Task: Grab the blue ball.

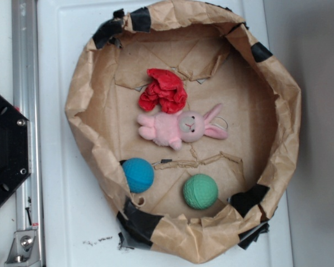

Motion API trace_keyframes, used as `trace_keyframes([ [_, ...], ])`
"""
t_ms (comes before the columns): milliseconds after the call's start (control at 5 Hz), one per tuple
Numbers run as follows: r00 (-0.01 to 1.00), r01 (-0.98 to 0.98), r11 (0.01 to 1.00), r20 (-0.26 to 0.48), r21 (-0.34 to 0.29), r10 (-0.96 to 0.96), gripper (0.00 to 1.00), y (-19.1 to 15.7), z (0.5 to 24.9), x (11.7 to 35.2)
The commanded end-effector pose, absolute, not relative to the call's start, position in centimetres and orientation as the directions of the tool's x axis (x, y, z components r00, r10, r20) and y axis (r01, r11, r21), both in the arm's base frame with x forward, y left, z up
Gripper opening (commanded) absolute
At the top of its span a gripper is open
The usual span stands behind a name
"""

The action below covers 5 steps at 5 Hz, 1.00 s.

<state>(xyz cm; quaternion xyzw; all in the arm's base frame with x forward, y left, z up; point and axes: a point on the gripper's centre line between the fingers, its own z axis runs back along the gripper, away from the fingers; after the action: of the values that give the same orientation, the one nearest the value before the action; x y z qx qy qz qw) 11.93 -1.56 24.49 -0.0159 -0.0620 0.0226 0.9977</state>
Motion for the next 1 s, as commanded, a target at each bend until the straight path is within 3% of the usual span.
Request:
trace_keyframes([
  [0, 0.991, -0.043, 0.998, 0.123, -0.035, 0.047, 1.00, -1.6, 24.5, 11.9],
  [200, 0.987, -0.131, 0.983, 0.074, -0.126, 0.141, 1.00, 3.0, 20.0, 16.3],
  [400, 0.971, -0.225, 0.932, 0.017, -0.284, 0.239, 1.00, 4.6, 17.9, 19.5],
  [600, 0.926, -0.362, 0.858, -0.039, -0.364, 0.374, 1.00, 5.0, 15.9, 21.7],
  [800, 0.934, -0.355, 0.856, -0.103, -0.377, 0.342, 1.00, 2.4, 13.9, 22.1],
])
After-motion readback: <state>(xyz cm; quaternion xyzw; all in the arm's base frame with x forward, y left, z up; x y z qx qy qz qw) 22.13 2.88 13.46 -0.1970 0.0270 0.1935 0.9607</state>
